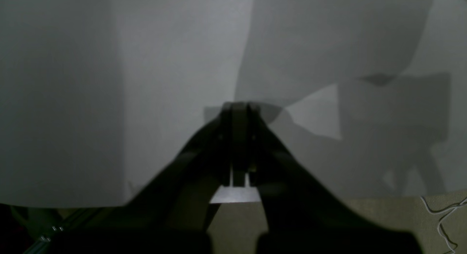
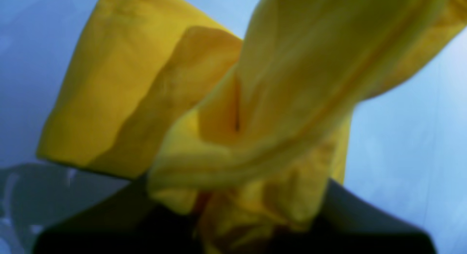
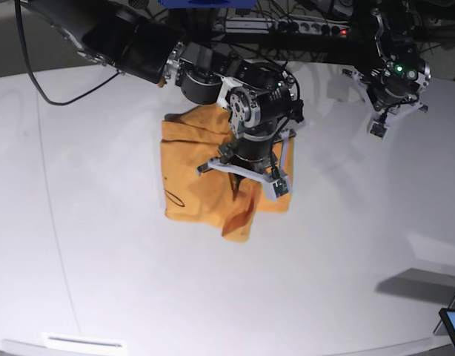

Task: Fold the T-shirt properly
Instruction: 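Fold the held end over onto the shirt's other end with the right gripper, then lay the folded end down and open the right gripper, then press both grippers down on the folded shirt to flatten it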

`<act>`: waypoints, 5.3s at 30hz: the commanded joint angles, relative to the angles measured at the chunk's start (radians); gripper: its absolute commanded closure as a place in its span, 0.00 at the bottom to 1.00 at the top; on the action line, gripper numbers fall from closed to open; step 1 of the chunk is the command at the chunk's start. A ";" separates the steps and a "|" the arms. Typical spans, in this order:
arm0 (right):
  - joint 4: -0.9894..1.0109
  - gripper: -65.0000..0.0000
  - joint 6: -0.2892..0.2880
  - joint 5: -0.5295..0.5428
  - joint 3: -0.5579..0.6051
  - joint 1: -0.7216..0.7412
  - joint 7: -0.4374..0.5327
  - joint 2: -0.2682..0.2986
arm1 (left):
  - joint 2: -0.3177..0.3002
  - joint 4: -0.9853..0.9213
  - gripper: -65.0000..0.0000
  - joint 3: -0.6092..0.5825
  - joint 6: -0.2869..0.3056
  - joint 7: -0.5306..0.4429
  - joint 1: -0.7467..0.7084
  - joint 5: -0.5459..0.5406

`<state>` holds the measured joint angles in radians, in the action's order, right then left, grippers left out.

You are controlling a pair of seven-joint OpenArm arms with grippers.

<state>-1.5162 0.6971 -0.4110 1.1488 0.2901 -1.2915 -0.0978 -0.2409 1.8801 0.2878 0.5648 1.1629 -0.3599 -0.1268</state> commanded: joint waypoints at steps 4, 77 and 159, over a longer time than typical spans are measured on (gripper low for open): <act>-0.016 1.00 0.001 -0.021 0.050 0.019 0.029 -0.020 | -0.015 0.013 1.00 0.012 -0.006 -0.005 0.005 0.006; 0.079 0.81 0.001 -0.030 0.129 0.079 0.085 -0.021 | 0.001 0.013 1.00 0.004 -0.006 -0.004 0.008 0.143; -0.347 0.13 0.001 0.005 0.029 -0.035 0.203 -0.016 | 0.001 -0.030 1.00 0.006 -0.006 -0.007 0.011 0.141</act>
<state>-1.8473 0.6895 -0.3740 1.1839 0.2340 -1.1297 -0.0975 -0.2333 1.8439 0.2901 0.5541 1.1511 -0.3439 0.0185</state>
